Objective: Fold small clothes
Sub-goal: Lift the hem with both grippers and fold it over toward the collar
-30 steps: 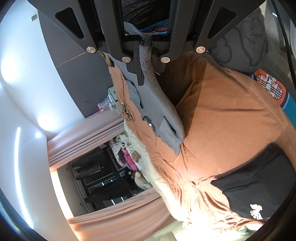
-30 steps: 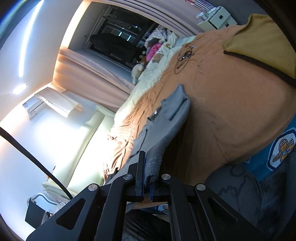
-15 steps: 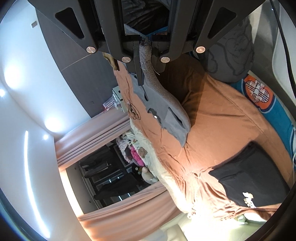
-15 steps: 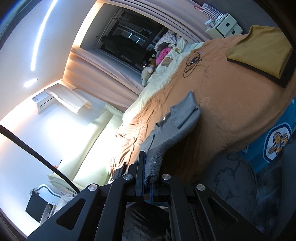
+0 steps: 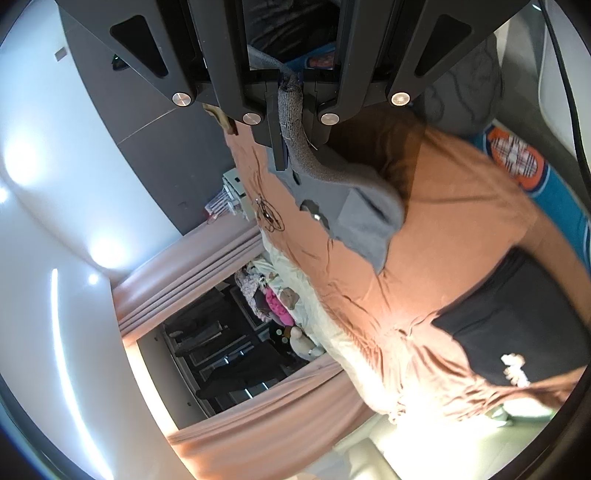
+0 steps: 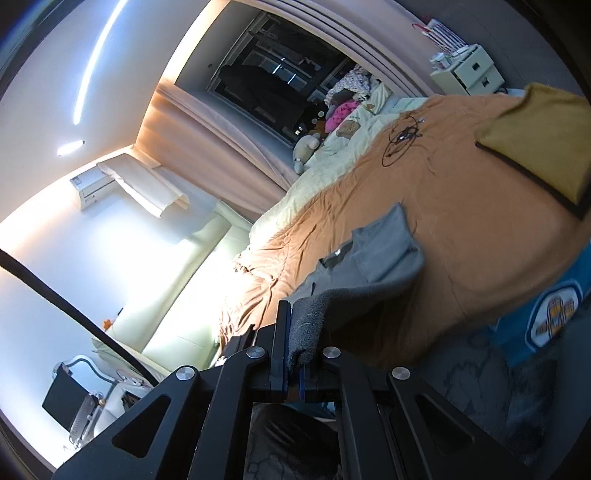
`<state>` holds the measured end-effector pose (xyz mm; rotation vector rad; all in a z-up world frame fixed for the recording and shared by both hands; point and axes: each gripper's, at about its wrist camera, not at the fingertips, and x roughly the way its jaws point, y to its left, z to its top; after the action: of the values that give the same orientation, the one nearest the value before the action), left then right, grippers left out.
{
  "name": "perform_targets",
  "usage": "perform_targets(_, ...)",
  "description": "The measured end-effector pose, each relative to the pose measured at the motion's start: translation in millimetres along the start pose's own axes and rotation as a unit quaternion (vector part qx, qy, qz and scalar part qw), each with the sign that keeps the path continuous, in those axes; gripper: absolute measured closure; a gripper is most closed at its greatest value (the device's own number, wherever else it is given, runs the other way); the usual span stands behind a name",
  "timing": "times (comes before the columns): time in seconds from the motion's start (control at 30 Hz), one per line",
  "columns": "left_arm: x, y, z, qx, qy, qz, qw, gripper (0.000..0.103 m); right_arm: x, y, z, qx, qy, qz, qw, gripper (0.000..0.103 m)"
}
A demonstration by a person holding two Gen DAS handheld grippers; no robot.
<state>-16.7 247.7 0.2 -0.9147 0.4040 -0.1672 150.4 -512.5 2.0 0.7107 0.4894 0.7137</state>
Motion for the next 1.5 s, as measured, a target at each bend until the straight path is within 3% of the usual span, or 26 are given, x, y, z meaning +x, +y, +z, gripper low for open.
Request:
perform_targets(0.4, 110.8, -25.5, 91.5, 0.029, 0.016, 0.049, 0.9982, 0.099, 102.2, -13.7, 91.0, -0.024, 0.021, -0.026, 0.999, 0.103)
perform_targets(0.67, 199.4, -8.0, 144.1, 0.021, 0.040, 0.092, 0.9947, 0.099, 192.2, -22.1, 142.1, -0.027, 0.054, -0.060, 0.996, 0.103)
perform_targets(1.07, 307.9, 45.7, 173.5, 0.001, 0.091, 0.162, 0.9826, 0.099, 307.7, -42.0, 182.6, -0.007, 0.105, -0.119, 0.987, 0.103)
perform_targets(1.5, 388.0, 98.4, 190.0, -0.024, 0.117, 0.224, 0.9673, 0.099, 382.7, -62.7, 198.7, 0.020, 0.136, -0.179, 0.974, 0.103)
